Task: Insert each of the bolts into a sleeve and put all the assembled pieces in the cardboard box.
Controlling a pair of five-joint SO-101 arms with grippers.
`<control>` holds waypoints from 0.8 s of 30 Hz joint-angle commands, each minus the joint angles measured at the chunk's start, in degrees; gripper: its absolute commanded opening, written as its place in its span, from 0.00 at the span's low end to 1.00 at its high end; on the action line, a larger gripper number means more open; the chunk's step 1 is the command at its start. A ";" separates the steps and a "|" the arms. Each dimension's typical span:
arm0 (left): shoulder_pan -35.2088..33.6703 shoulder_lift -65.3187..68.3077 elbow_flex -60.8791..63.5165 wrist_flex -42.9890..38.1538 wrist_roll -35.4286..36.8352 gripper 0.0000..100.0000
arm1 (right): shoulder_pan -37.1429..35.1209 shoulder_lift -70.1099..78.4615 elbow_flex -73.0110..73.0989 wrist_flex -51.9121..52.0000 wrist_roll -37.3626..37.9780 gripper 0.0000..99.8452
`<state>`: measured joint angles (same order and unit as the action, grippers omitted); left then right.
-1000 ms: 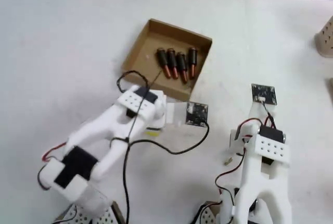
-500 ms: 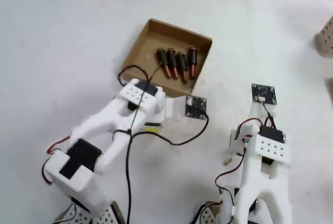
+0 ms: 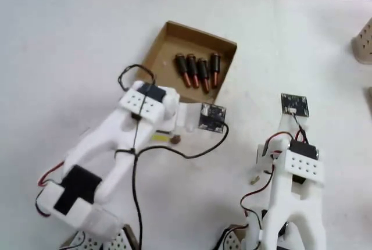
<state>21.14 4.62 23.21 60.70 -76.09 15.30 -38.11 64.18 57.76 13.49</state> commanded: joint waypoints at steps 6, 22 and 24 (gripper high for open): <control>-0.13 7.87 -2.99 -5.19 -0.35 0.20 | 0.31 -1.54 -0.44 -0.84 1.58 0.02; 4.97 7.34 -5.19 -11.52 41.05 0.06 | 0.31 -1.19 -0.35 -0.57 5.89 0.02; 2.68 7.25 -6.95 -10.11 54.33 0.06 | 0.31 -1.19 -0.35 -0.57 5.98 0.02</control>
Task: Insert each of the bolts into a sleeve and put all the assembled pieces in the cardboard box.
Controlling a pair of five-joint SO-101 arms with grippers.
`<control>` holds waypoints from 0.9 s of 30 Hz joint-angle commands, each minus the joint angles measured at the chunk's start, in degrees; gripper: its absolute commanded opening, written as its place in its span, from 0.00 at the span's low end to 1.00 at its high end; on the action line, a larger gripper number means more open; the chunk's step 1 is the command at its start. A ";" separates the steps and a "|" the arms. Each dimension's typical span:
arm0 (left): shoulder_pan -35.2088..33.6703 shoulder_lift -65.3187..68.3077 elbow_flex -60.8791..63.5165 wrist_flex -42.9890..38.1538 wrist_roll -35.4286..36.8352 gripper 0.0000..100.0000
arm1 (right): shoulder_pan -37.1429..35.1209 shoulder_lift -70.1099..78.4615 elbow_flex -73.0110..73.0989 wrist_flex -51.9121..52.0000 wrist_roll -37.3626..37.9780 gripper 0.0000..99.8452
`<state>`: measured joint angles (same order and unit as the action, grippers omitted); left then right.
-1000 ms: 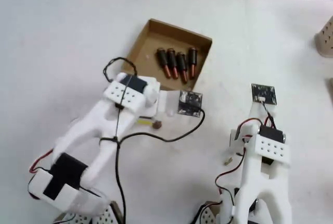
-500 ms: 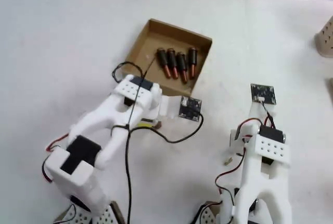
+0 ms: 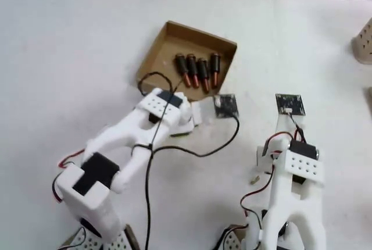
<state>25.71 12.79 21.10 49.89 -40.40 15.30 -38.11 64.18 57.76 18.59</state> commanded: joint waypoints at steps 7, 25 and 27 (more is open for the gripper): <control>-15.08 -4.00 -7.30 7.82 48.44 0.06 | 0.31 -1.36 0.09 -0.66 1.05 0.02; -22.55 -3.82 -3.60 9.32 50.20 0.17 | 0.40 -1.63 0.70 -0.75 1.23 0.02; -22.90 -3.74 -3.69 8.44 48.53 0.17 | 0.40 -1.63 0.70 -0.75 1.23 0.02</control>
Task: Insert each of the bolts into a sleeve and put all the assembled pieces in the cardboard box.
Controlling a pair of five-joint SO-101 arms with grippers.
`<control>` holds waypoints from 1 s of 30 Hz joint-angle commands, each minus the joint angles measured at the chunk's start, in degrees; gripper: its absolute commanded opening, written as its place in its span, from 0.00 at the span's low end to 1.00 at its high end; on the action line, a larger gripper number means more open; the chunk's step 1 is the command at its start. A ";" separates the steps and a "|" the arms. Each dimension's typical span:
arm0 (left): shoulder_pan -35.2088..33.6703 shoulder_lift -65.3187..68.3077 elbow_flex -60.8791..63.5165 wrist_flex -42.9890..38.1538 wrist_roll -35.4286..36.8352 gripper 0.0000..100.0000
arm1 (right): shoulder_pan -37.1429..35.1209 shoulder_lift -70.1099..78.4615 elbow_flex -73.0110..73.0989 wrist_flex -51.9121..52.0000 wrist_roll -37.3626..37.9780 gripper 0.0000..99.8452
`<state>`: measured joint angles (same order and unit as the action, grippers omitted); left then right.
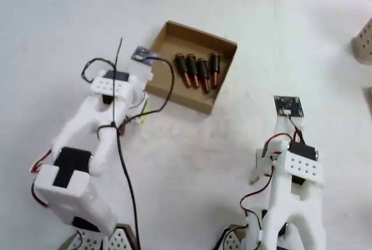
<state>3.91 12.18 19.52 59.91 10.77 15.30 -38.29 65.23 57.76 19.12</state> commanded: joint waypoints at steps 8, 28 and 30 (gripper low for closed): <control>-1.89 -2.59 -1.49 -9.32 -9.49 0.17 | 0.40 -1.36 -0.26 -0.75 0.70 0.02; -2.07 3.30 -4.04 -5.10 -3.52 0.12 | 0.66 -1.01 -0.26 -0.66 0.70 0.02; -1.89 3.47 -4.22 -5.10 -3.96 0.05 | 0.66 -1.01 -0.26 -0.66 0.70 0.02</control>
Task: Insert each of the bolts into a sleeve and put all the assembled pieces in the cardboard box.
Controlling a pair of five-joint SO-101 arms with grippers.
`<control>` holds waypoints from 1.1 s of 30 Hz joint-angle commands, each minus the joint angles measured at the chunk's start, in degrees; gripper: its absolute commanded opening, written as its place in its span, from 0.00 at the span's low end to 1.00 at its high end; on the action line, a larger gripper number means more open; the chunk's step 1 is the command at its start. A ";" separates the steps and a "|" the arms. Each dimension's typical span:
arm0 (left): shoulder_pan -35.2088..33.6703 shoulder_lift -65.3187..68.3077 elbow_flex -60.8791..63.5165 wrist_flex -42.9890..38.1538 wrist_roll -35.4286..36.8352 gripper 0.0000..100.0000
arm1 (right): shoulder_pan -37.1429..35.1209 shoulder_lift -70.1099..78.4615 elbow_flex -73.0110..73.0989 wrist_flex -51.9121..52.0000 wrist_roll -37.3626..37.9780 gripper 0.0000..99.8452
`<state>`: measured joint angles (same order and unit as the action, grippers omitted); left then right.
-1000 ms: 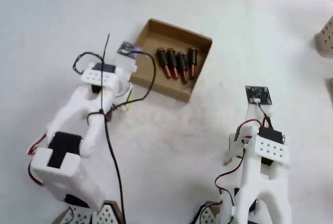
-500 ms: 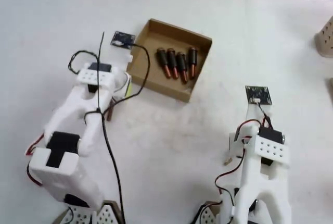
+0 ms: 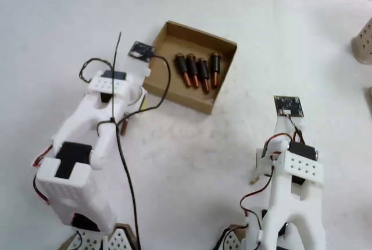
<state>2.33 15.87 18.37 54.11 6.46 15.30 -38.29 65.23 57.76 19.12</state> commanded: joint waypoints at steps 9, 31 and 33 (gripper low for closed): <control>-1.71 -0.66 -3.34 0.00 0.18 0.02 | 0.31 -1.01 -0.18 -0.75 0.26 0.02; -9.54 -11.91 5.10 -11.43 -7.91 0.02 | -25.63 -1.45 -7.74 -3.65 -17.14 0.02; -9.27 -16.40 9.32 -13.80 -7.91 0.02 | -28.44 -1.27 -8.09 -7.60 -19.25 0.02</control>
<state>-6.55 7.87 24.79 44.35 -1.01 -9.49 -38.29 60.31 54.42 2.77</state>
